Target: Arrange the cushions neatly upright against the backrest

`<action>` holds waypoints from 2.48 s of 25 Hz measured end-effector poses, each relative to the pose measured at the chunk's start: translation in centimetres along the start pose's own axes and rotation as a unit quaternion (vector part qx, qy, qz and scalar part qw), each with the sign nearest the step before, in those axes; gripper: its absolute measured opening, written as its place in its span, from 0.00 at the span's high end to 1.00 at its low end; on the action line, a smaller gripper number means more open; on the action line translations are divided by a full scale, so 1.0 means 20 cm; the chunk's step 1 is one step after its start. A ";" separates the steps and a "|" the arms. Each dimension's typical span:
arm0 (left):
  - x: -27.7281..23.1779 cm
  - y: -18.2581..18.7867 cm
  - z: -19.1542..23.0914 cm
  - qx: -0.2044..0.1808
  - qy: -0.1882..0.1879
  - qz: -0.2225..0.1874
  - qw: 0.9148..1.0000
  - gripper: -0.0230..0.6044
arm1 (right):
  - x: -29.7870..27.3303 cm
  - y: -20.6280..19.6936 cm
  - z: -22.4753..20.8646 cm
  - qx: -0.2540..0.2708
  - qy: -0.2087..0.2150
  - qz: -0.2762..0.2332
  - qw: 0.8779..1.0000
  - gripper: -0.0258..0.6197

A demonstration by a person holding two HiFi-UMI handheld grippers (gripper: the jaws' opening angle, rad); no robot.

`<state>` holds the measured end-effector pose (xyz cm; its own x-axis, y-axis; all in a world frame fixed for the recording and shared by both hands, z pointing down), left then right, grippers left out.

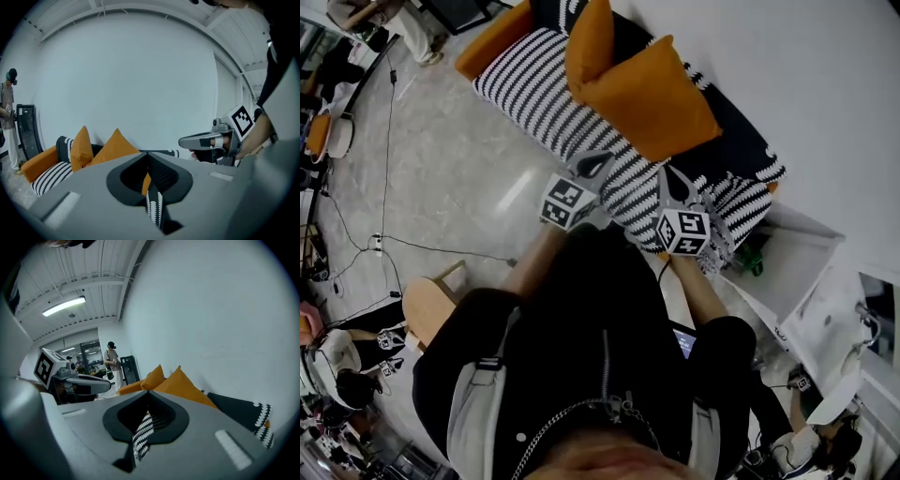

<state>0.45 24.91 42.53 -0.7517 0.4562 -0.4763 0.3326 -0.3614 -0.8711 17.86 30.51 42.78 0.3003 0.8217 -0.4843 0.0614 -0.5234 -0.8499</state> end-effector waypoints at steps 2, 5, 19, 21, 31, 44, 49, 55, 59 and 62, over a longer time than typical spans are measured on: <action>-0.04 0.03 0.02 -0.005 -0.001 0.002 1.000 0.95 | -0.02 0.02 -0.03 -0.004 -0.003 -0.003 1.000 0.96; -0.09 0.07 0.02 -0.017 -0.006 0.007 1.000 0.95 | -0.03 0.04 -0.08 -0.010 -0.009 -0.008 1.000 0.96; -0.40 0.28 0.20 -0.052 -0.055 0.023 0.997 0.95 | -0.15 0.17 -0.33 -0.049 -0.061 -0.020 0.997 0.96; -0.47 0.32 0.25 -0.056 -0.063 0.023 0.996 0.95 | -0.19 0.19 -0.38 -0.056 -0.073 -0.019 0.996 0.96; -0.85 0.46 0.56 -0.077 -0.122 0.039 0.989 0.95 | -0.51 0.33 -0.54 -0.111 -0.123 -0.015 0.986 0.96; -1.24 0.49 0.74 -0.076 -0.178 0.060 0.979 0.95 | -0.66 0.28 -0.71 -0.174 -0.184 0.020 0.967 0.96; -1.35 0.54 0.76 -0.080 -0.153 0.055 0.983 0.95 | -0.67 0.28 -0.87 -0.185 -0.190 0.012 0.964 0.96; -1.53 0.65 0.82 -0.094 -0.086 0.049 0.991 0.88 | -0.69 0.19 -1.05 -0.211 -0.189 0.010 0.959 0.96; -1.70 0.75 0.94 -0.095 -0.045 0.046 0.993 0.71 | -0.75 0.13 -1.17 -0.241 -0.187 0.007 0.952 0.96; -1.82 0.80 1.00 -0.095 -0.023 0.050 0.994 0.59 | -0.78 0.11 -1.25 -0.256 -0.187 0.003 0.949 0.96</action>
<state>21.80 -13.71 48.29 -0.7335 0.3868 -0.5590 0.5048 -0.2407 -0.8290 37.18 10.91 53.67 -0.0505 0.7913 -0.6093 0.5431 -0.4902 -0.6817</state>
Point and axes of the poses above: the fingertips, and each gripper's own axes: x backward along the fingers, z to its left, y out of its top, the point moved 6 cm from there along x, backward along the fingers, and after that the axes turned 8 degrees about z, right-handed, at the moved point
